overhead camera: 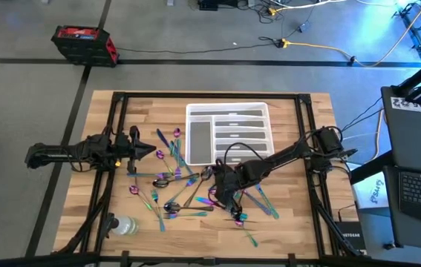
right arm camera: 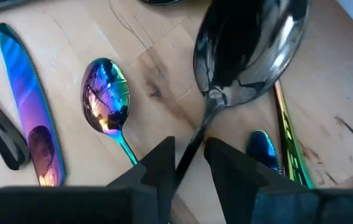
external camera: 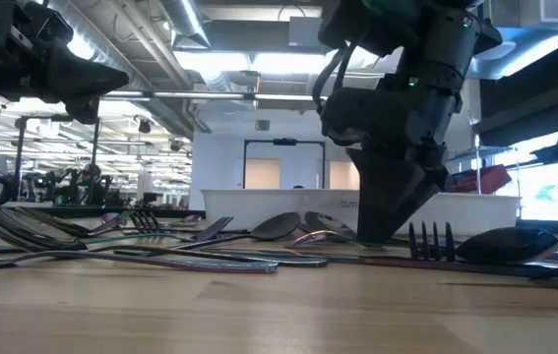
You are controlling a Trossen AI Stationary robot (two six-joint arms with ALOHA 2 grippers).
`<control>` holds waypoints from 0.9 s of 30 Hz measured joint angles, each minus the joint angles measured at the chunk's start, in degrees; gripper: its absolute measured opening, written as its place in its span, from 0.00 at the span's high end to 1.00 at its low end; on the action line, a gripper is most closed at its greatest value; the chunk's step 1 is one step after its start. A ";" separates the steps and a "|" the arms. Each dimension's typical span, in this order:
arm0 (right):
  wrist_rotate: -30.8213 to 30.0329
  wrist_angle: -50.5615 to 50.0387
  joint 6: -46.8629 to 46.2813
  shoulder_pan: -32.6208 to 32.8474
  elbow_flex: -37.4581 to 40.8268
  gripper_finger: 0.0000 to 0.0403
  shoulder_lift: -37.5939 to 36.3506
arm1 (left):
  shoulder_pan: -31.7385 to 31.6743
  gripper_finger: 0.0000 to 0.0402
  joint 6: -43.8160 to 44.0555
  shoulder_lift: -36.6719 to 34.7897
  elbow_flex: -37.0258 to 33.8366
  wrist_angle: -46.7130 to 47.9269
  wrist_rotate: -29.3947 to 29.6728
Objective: Sort silverware
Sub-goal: Put the black spoon into the tray organizer
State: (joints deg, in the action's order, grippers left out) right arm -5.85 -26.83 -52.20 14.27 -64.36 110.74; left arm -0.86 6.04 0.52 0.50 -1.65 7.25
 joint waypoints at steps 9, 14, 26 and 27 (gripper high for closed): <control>0.73 -0.25 -4.18 -0.10 -0.12 0.78 0.63 | 0.02 1.00 0.01 0.00 -0.01 0.00 -0.02; 3.20 -2.87 -7.91 -0.21 -2.50 0.78 0.91 | 0.02 1.00 -0.01 0.02 -0.01 0.00 -0.02; 5.40 -8.02 -13.99 -0.21 -4.98 0.78 1.09 | 0.02 1.00 0.01 -0.01 -0.01 0.00 -0.02; 5.42 -8.00 -14.51 -0.21 -4.98 0.78 1.07 | 0.00 1.00 0.00 -0.01 0.02 0.00 -0.02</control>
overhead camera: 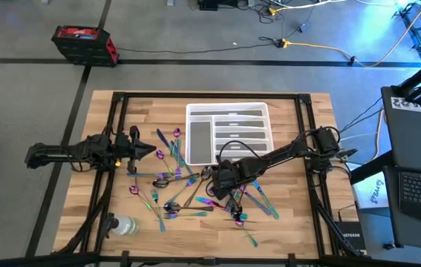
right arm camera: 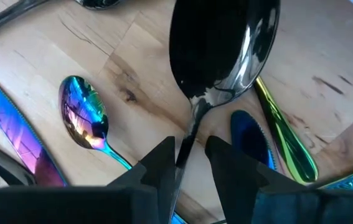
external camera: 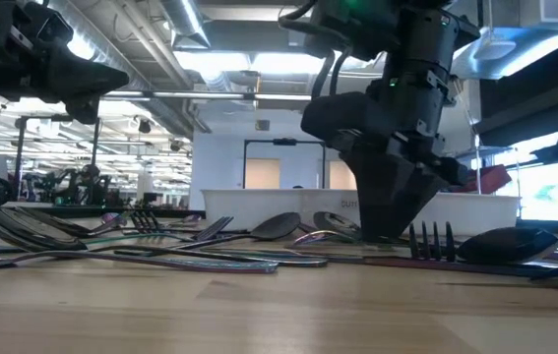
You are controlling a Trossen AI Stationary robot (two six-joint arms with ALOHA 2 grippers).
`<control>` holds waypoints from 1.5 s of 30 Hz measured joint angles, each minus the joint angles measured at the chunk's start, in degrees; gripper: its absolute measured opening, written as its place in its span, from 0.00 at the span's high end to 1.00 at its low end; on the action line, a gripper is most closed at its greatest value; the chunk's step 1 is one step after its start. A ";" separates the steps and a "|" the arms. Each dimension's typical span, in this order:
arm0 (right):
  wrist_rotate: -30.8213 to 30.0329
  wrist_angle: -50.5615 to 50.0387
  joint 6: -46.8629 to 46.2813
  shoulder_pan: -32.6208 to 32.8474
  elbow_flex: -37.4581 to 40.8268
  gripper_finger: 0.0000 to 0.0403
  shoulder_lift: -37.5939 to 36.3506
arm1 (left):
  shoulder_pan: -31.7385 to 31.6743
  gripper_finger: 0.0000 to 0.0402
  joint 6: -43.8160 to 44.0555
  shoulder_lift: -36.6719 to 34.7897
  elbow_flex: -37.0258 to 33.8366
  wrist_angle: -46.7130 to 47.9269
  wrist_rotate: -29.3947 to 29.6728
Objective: Sort silverware
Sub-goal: Put the black spoon into the tray organizer
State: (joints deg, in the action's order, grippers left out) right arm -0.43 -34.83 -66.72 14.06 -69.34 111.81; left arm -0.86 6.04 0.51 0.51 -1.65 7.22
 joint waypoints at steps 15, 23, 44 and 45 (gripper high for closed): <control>4.11 -0.09 -5.07 0.06 0.02 0.96 -0.07 | 0.02 1.00 0.00 0.00 -0.02 0.00 0.02; 3.27 0.43 -3.05 0.17 0.01 0.99 -0.11 | 0.01 1.00 -0.01 0.00 -0.01 0.00 0.01; 1.07 -6.68 9.88 0.08 -8.08 1.00 0.09 | 0.02 1.00 0.00 0.00 0.00 0.00 0.00; 0.99 -7.25 10.42 -0.17 -8.61 1.00 0.04 | 0.00 1.00 -0.02 0.00 0.00 0.00 0.00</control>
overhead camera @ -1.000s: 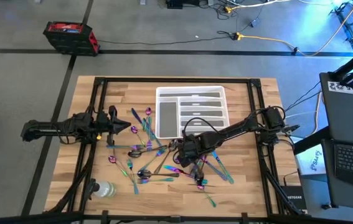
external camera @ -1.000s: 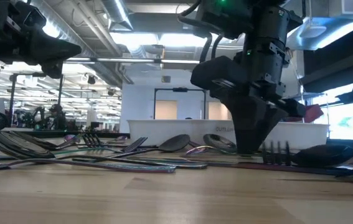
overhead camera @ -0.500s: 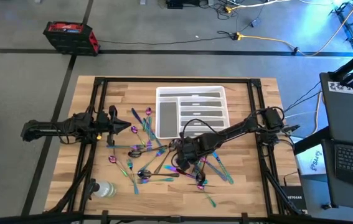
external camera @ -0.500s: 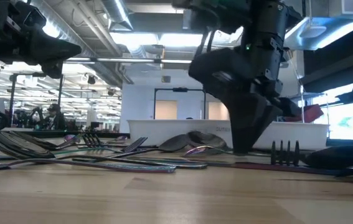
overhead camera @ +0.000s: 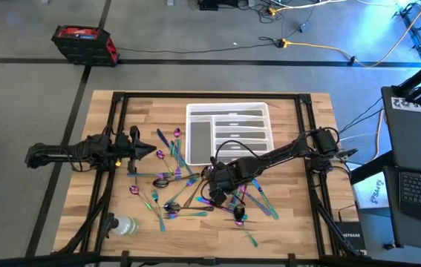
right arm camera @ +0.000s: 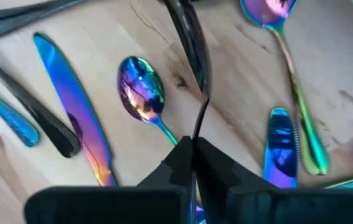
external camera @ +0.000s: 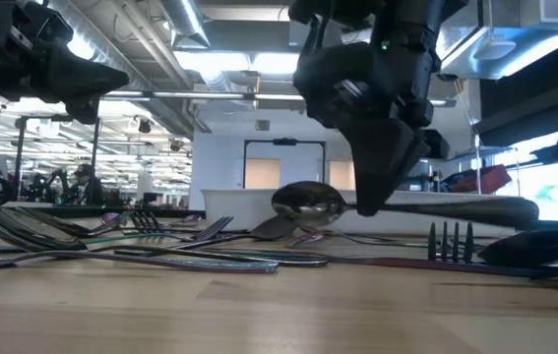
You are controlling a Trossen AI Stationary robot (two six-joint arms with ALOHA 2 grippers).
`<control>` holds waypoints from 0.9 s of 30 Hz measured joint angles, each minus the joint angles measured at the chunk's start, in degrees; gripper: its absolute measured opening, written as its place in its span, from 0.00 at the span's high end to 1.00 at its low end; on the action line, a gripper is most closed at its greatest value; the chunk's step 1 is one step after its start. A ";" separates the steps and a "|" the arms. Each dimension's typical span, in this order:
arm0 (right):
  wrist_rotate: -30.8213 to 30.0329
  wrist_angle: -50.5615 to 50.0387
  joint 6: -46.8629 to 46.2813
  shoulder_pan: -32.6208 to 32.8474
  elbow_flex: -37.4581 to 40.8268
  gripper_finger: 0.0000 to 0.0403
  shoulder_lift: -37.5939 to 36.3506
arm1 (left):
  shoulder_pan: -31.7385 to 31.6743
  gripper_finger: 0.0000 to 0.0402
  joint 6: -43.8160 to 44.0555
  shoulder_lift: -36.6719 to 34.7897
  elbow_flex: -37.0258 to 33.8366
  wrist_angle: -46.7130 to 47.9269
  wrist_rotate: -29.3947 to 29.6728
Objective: Sort silverware
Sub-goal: Put the black spoon into the tray organizer
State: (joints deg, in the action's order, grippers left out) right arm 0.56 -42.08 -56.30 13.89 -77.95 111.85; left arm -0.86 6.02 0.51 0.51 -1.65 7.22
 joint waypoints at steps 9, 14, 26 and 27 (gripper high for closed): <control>-0.44 -3.23 12.77 -1.48 -5.89 1.00 -1.09 | 0.01 1.00 0.00 0.01 -0.01 0.01 0.01; 2.64 -5.53 25.64 -4.72 -6.56 1.00 -7.06 | 0.01 1.00 0.01 0.02 -0.01 0.00 0.00; 16.51 -22.05 71.04 -23.46 -5.04 1.00 -12.67 | 0.01 1.00 0.00 0.01 -0.02 0.01 0.01; 16.73 -21.83 72.02 -24.67 -4.29 1.00 -12.48 | 0.00 1.00 0.01 0.02 -0.02 0.01 0.00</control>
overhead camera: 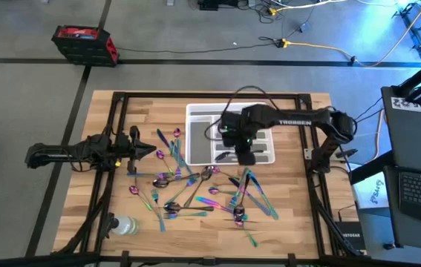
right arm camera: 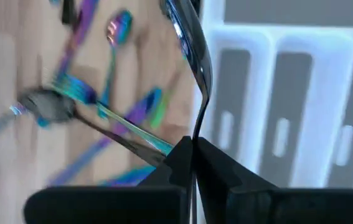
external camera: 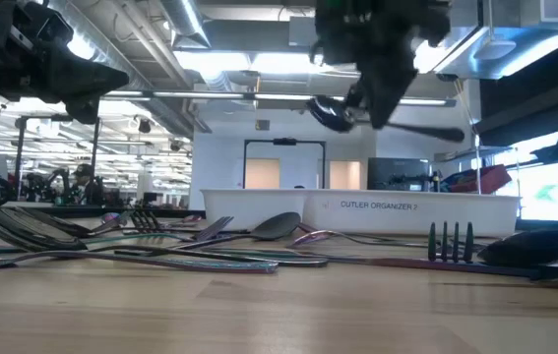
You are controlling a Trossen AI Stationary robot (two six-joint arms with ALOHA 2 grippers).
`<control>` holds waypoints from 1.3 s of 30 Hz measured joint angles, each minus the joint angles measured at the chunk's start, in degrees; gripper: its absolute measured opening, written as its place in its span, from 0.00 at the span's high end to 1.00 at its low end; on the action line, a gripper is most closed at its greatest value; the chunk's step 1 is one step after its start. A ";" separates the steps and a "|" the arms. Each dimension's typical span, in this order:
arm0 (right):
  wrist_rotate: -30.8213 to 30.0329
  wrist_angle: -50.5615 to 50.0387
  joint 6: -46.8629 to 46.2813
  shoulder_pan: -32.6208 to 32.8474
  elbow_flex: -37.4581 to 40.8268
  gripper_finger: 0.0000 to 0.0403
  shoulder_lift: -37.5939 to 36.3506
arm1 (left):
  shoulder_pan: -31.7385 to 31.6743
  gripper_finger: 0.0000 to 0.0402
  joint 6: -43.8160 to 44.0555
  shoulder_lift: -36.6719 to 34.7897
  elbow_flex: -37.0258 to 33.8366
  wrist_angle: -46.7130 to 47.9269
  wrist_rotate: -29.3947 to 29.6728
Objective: Sort silverware
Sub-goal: Put the black spoon into the tray organizer
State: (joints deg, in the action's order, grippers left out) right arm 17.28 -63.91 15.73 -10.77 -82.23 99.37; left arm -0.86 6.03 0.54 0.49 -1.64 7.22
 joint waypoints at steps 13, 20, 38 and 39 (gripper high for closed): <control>5.80 14.02 2.71 -6.29 14.83 1.00 0.59 | 0.00 1.00 -0.01 -0.02 0.00 -0.01 0.00; 3.91 17.55 2.32 -6.53 19.92 1.00 0.57 | 0.00 1.00 -0.01 0.00 0.01 -0.01 0.01; -0.39 21.48 -0.35 -3.51 20.89 0.84 0.57 | 0.00 1.00 -0.01 0.00 0.02 0.01 0.00; -0.84 21.54 -0.18 -2.98 20.89 0.82 0.57 | 0.02 1.00 -0.01 -0.02 0.02 -0.01 0.00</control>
State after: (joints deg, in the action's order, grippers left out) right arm 16.45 -42.37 15.54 -13.76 -61.34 99.94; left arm -0.84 6.02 0.51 0.51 -1.65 7.22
